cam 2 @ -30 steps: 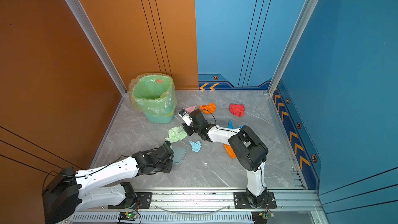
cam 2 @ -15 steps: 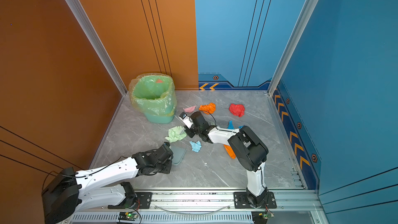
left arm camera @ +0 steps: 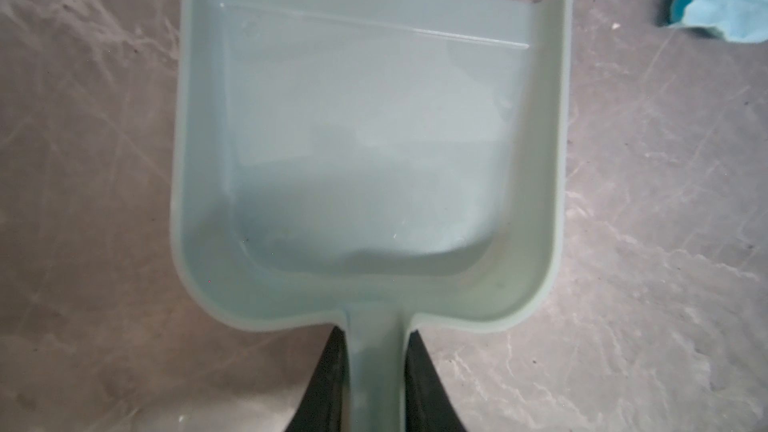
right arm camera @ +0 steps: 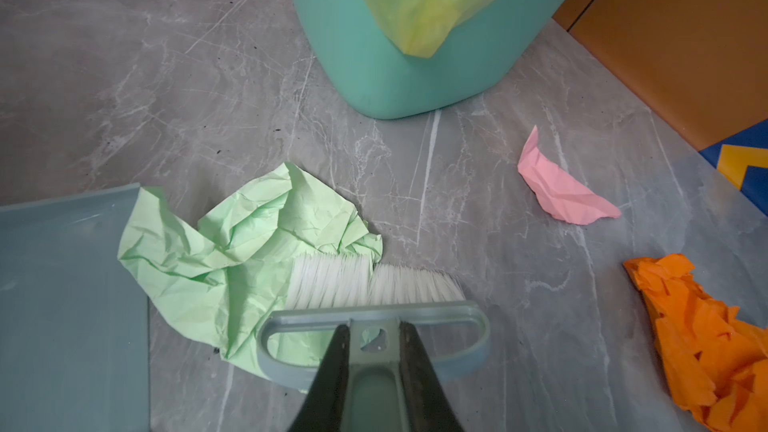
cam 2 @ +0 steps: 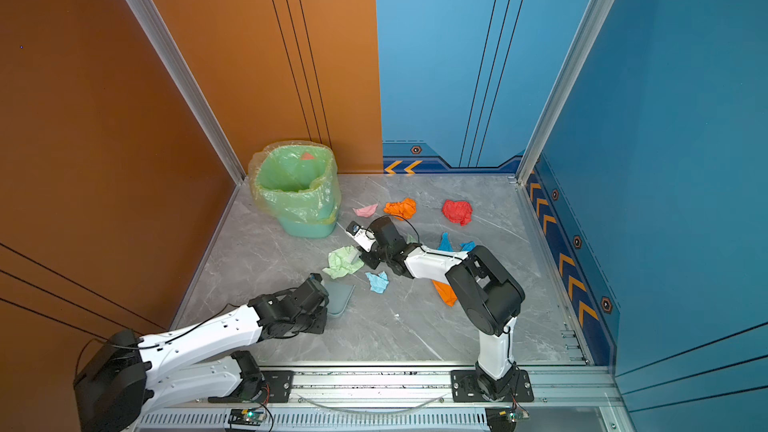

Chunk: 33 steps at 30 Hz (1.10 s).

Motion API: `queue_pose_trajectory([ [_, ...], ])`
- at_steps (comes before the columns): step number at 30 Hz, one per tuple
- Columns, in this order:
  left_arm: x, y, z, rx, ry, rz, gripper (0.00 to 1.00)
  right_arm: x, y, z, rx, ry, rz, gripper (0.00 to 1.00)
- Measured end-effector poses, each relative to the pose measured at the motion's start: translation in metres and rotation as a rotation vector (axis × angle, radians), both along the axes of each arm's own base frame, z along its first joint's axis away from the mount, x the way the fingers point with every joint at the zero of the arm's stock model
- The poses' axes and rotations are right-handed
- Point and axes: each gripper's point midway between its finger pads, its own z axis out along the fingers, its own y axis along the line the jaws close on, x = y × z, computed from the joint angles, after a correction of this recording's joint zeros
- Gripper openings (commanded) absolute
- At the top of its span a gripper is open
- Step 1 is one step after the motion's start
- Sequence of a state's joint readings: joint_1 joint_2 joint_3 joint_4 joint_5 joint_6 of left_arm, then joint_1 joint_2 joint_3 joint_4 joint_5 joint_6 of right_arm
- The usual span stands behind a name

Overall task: Sweep away the paper scraps from the table
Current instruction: 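Push the brush over the green scrap into the dustpan with the right gripper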

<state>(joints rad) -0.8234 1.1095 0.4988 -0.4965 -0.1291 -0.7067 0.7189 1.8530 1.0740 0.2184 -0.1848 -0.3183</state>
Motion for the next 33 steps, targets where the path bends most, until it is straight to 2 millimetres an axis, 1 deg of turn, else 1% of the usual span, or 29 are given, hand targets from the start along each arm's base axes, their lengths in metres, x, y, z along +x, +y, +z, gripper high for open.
queue_pose_trajectory([
  [9,0.008,-0.002,-0.001,0.006,0.002,0.010,0.00,-0.025,0.014,-0.002,-0.012,0.015,0.105,0.00],
  [16,0.013,-0.005,-0.002,0.001,-0.008,0.007,0.00,-0.056,0.027,0.006,-0.013,0.045,0.208,0.00],
  [22,0.016,-0.005,-0.001,-0.005,-0.013,0.003,0.00,-0.080,0.025,0.011,-0.007,0.091,0.272,0.00],
  [27,0.017,-0.006,-0.002,-0.013,-0.023,0.001,0.00,-0.085,0.020,0.018,0.020,0.121,0.275,0.00],
  [30,0.018,-0.007,-0.002,-0.021,-0.037,-0.005,0.00,-0.082,0.014,0.024,0.049,0.143,0.253,0.00],
  [33,0.020,-0.008,-0.002,-0.032,-0.057,-0.010,0.00,-0.075,0.008,0.029,0.077,0.160,0.220,0.00],
])
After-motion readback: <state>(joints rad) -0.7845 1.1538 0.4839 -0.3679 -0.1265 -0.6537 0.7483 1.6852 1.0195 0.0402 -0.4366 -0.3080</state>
